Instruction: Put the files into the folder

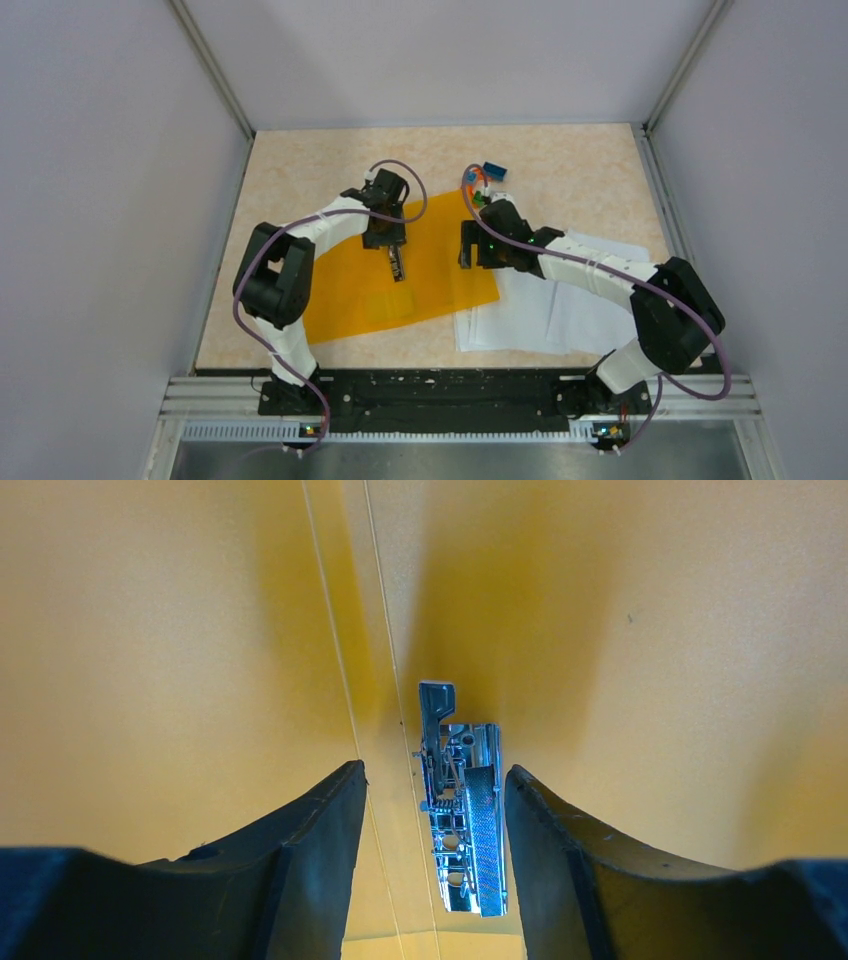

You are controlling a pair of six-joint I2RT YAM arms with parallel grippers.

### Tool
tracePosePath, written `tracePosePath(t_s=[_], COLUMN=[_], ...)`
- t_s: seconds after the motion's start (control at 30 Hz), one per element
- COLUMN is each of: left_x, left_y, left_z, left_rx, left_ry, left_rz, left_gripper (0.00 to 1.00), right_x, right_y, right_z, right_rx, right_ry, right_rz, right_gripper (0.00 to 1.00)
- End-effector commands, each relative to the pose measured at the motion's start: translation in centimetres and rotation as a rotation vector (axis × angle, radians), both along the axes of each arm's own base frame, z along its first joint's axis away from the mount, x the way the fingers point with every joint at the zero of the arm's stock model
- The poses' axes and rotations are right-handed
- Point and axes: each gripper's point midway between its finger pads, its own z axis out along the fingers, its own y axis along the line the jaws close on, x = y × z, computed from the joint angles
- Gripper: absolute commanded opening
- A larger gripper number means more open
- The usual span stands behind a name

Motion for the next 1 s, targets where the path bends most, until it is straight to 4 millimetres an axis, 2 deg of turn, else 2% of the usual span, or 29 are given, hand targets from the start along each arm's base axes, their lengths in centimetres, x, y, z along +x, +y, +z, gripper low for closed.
tracePosePath(t_s=[0.0, 0.2, 0.5, 0.67, 0.97], left_x=[1.0, 1.2, 1.6, 1.7, 1.0], left_y=[-0.2, -0.2, 0.2, 0.4, 0.5], left_z=[1.4, 2.3, 4.6, 6.2, 8.7], left_rx=[0.009, 0.006, 0.011, -0.002, -0.041], left_ry=[-0.034, -0.047, -0.090, -0.115, -0.150], left_rz=[-0.020, -0.028, -0.030, -0.029, -0.040], left_gripper=[0.60, 0.64, 0.70, 0.71, 0.72], right_x=[0.1, -0.1, -1.2, -2.1, -1.8], right_y=[0.1, 0.2, 2.7, 5.5, 11.9], right_z=[-0.7, -1.3, -1.0, -1.3, -1.3], right_rx=[0.015, 0.024, 0.057, 0.068, 0.090], right_ry=[0.012, 0.018, 0.034, 0.048, 0.054], right_rz=[-0.004, 0.006, 0.019, 0.038, 0.102], right_gripper=[0.82, 0.86, 0.86, 0.86, 0.86])
